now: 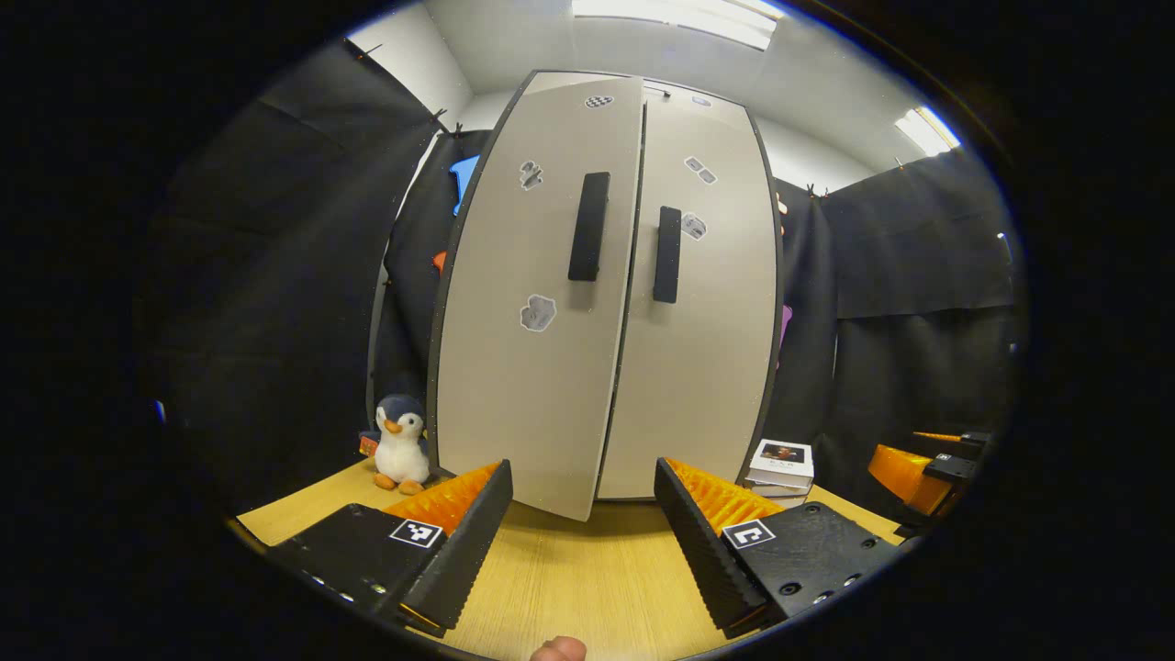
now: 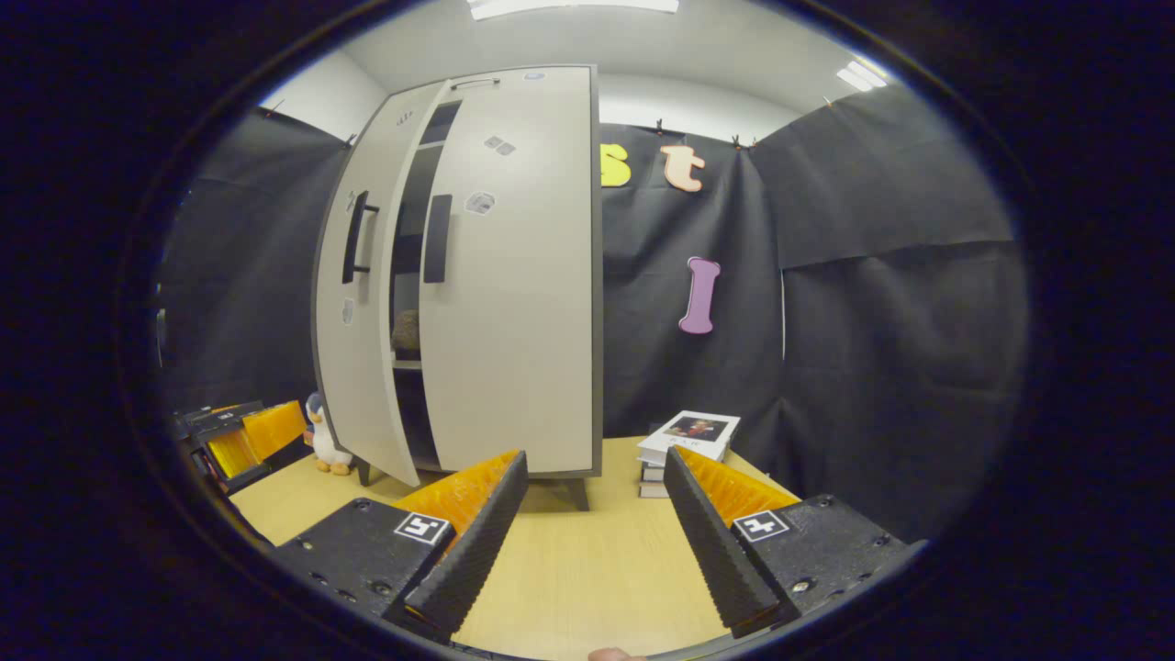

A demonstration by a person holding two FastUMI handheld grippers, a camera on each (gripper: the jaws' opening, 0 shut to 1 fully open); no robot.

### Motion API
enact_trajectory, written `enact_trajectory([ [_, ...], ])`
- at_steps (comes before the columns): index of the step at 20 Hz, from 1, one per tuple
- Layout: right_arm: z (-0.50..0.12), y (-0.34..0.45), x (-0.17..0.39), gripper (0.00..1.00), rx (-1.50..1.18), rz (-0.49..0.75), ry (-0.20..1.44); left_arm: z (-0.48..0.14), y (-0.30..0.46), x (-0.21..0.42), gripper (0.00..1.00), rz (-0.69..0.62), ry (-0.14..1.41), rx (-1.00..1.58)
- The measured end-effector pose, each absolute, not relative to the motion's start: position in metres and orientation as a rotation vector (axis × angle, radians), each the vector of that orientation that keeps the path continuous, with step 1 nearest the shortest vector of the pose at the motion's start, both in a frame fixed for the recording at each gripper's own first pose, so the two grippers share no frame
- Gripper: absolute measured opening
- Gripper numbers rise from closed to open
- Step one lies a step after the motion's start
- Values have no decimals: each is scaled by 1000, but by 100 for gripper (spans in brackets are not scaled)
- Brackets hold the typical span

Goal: Grab one shoe with the right hand and put it into the shoe cabinet, grab the other shoe with the left hand and put it into the shoe cabinet; then close the right door with the right hand and the left door with the left hand.

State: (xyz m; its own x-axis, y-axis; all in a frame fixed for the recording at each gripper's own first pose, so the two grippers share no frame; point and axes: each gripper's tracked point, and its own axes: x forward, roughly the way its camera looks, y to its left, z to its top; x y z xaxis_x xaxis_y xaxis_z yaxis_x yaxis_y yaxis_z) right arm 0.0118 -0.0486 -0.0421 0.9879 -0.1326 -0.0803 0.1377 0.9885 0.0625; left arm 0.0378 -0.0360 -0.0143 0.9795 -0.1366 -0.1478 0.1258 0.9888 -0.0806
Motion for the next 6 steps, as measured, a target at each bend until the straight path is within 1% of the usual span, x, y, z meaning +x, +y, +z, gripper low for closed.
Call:
enact_trajectory([
  [1, -43, -50, 11, 95, 74, -138, 85, -11, -36, 39, 95, -133, 147, -76],
  [2, -43, -49, 10, 98, 75, -138, 89, -9, -38, 39, 95, -132, 138, -75],
  [6, -52, -47, 12, 97, 63, -132, 114, -11, -38, 37, 95, -131, 138, -72],
])
